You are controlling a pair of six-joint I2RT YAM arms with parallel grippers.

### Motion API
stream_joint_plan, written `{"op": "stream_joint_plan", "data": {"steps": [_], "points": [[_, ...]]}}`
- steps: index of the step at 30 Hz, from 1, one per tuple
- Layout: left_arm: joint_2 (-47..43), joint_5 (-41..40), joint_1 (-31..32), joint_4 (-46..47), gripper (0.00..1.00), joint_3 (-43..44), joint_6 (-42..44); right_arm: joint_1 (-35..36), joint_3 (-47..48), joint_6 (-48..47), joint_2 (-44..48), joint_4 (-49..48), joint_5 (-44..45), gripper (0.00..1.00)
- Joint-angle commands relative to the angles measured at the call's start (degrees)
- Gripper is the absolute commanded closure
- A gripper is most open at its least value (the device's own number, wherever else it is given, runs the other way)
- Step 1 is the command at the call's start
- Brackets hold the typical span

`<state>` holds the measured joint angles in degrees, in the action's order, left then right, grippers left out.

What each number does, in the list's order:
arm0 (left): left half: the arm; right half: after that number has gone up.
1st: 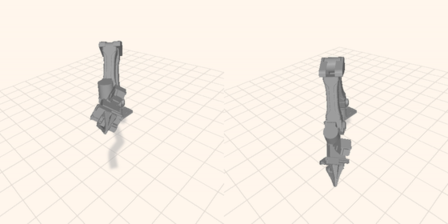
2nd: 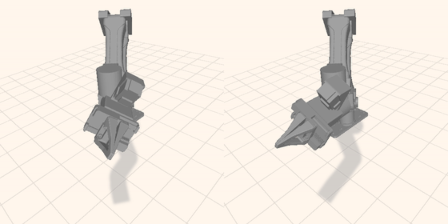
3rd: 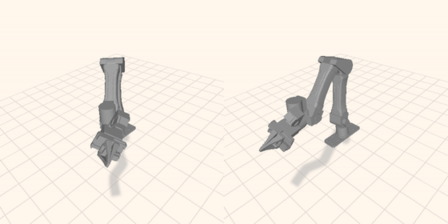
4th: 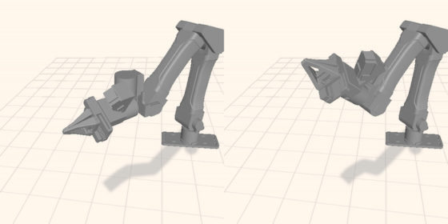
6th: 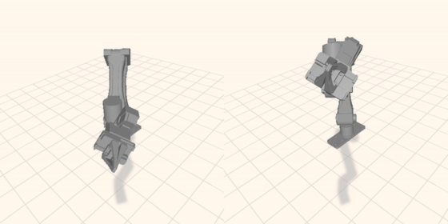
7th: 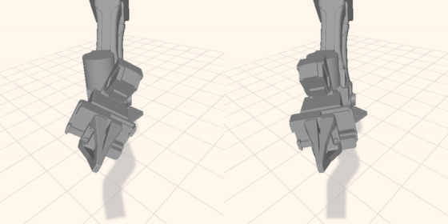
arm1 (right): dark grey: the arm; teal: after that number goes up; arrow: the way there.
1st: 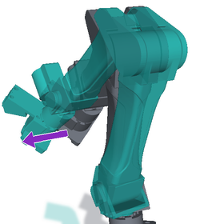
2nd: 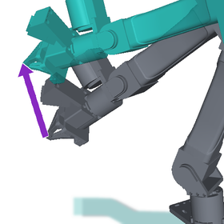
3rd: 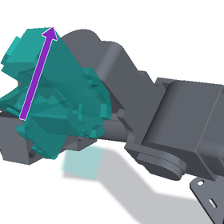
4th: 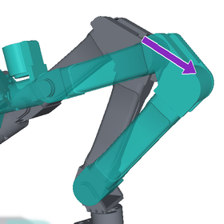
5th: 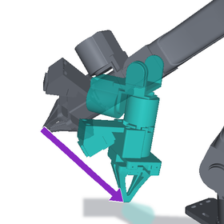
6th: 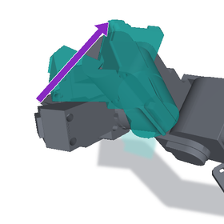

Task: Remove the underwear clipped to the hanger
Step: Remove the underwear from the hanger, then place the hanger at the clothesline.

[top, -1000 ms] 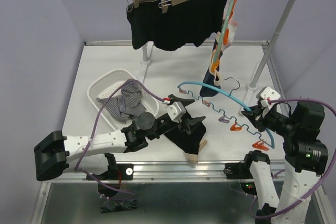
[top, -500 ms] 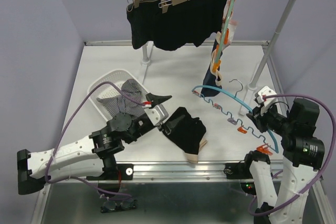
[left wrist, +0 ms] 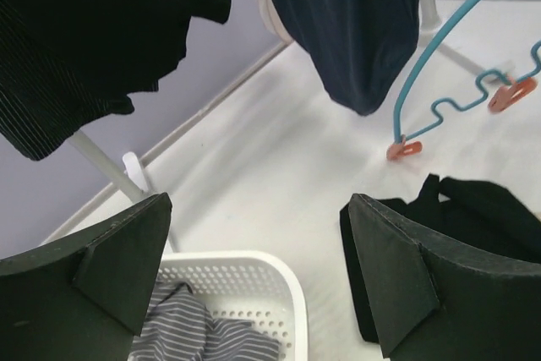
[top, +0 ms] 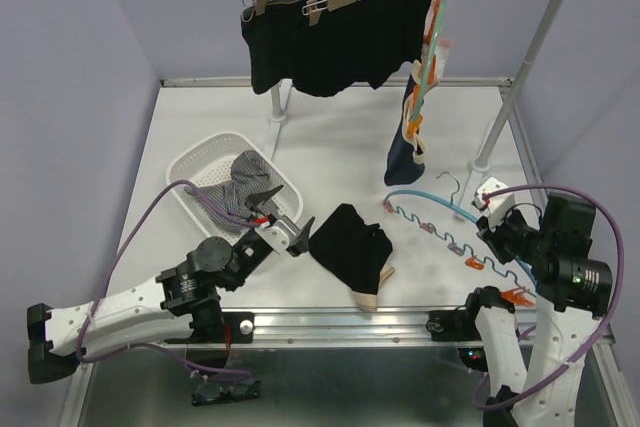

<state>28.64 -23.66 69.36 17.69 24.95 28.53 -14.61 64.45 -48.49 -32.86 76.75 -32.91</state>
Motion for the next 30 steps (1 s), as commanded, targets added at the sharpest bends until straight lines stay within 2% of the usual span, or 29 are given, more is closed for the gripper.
{"op": "stream_joint_plan", "data": {"steps": [1, 7, 13, 20, 30], "points": [[1.9, -3.3, -0.3, 2.9, 0.02, 0.6, 1.6, -0.5, -2.0, -1.3, 0.6, -0.9, 3.9, 1.00], [3.2, -3.5, -0.9, 1.7, 0.02, 0.5, 1.8, -1.0, -3.6, -0.5, 0.8, -1.8, 9.9, 0.99], [1.5, -3.1, -1.5, 1.5, 0.02, -0.1, 1.6, -1.8, -4.6, 5.9, 0.9, -8.6, 16.2, 0.99], [1.9, -2.3, -1.7, 0.4, 0.02, 0.0, 1.6, -1.8, 3.1, 13.4, -3.7, -20.8, 19.8, 0.99], [1.3, -0.5, -1.8, -1.8, 0.02, -0.3, 2.7, -1.8, 17.8, 20.5, -16.1, -29.1, 19.8, 1.00]]}}
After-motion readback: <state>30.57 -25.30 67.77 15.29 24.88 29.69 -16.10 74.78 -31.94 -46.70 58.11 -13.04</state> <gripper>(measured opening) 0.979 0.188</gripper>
